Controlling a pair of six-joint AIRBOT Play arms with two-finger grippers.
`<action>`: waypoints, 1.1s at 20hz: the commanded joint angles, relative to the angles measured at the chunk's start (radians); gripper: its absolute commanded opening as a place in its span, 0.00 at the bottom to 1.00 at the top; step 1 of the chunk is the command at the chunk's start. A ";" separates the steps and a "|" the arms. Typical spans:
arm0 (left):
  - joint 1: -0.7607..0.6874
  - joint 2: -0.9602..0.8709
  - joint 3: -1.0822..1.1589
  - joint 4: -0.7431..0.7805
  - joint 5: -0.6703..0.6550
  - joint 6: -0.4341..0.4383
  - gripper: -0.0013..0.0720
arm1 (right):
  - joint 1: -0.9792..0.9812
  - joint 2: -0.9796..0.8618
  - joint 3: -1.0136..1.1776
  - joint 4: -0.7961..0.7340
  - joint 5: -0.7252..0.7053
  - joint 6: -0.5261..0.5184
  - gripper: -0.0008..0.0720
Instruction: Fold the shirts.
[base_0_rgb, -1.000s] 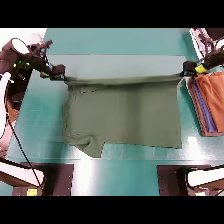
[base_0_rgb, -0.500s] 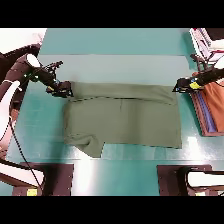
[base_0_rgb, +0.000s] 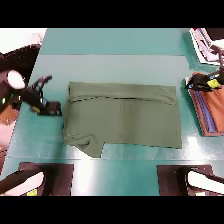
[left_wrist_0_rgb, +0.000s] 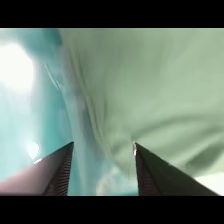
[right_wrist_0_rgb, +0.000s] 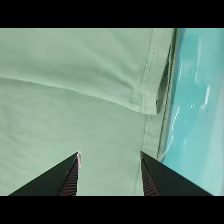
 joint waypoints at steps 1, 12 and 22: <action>0.001 0.202 -0.281 -0.042 0.009 -0.091 0.64 | -0.004 0.072 0.000 0.005 0.011 0.000 0.61; 0.000 0.262 -0.497 -0.254 0.158 -0.090 0.64 | -0.004 0.085 0.000 0.006 0.013 0.000 0.61; 0.001 0.262 -0.354 -0.280 0.099 -0.004 0.06 | -0.104 0.156 -0.161 -0.023 0.085 -0.001 0.61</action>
